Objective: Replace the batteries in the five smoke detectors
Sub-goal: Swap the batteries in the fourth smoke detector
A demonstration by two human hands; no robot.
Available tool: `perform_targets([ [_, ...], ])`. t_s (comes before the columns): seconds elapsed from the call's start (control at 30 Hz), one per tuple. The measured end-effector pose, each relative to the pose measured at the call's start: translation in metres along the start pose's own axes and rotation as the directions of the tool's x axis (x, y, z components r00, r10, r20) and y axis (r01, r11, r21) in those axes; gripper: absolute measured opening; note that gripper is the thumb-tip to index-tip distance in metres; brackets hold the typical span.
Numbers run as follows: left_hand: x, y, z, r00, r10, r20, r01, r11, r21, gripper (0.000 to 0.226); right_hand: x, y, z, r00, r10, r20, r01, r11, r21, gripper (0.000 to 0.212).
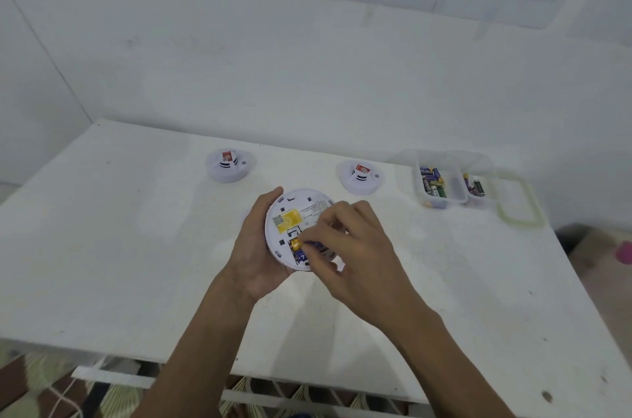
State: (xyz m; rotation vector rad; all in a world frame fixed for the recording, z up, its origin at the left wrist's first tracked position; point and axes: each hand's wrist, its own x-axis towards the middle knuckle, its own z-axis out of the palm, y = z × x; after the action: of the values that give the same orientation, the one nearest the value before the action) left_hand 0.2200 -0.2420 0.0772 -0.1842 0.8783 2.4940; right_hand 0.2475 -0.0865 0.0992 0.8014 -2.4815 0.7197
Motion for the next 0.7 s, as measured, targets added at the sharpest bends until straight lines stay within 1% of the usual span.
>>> perform_targets([
  [0.13,-0.004,0.001,-0.002,0.999,-0.035,0.011,0.035,0.999,-0.028,0.055,0.004,0.004,-0.006,0.999,-0.024,0.046,0.021,0.998,0.054,0.016],
  [0.23,-0.007,0.002,-0.001,0.998,-0.041,0.051,0.042,0.999,-0.034,0.056,0.007,0.006,-0.010,0.994,-0.054,0.091,0.051,0.998,0.044,0.017],
  [0.3,-0.008,0.000,-0.001,0.998,-0.029,0.057,0.029,1.000,-0.007,0.052,0.009,0.007,-0.013,0.987,-0.092,0.133,0.090,0.996,0.018,0.016],
  [0.4,-0.006,-0.003,-0.004,1.000,0.002,0.025,-0.003,0.999,0.045,0.051,0.012,0.007,-0.019,0.970,-0.127,0.209,0.131,0.991,-0.005,0.013],
  [0.5,-0.005,-0.004,-0.003,0.999,-0.032,0.037,0.028,0.995,0.092,0.055,0.016,0.006,-0.023,0.951,-0.145,0.275,0.154,0.988,-0.010,0.013],
  [0.6,-0.006,-0.004,-0.001,0.995,-0.075,0.059,0.064,0.983,0.170,0.055,0.019,0.006,-0.024,0.931,-0.167,0.325,0.181,0.983,-0.013,0.011],
  [0.7,-0.008,-0.005,0.003,0.993,-0.096,0.061,0.082,0.976,0.203,0.054,0.021,0.006,-0.025,0.910,-0.177,0.374,0.197,0.980,-0.017,0.010],
])
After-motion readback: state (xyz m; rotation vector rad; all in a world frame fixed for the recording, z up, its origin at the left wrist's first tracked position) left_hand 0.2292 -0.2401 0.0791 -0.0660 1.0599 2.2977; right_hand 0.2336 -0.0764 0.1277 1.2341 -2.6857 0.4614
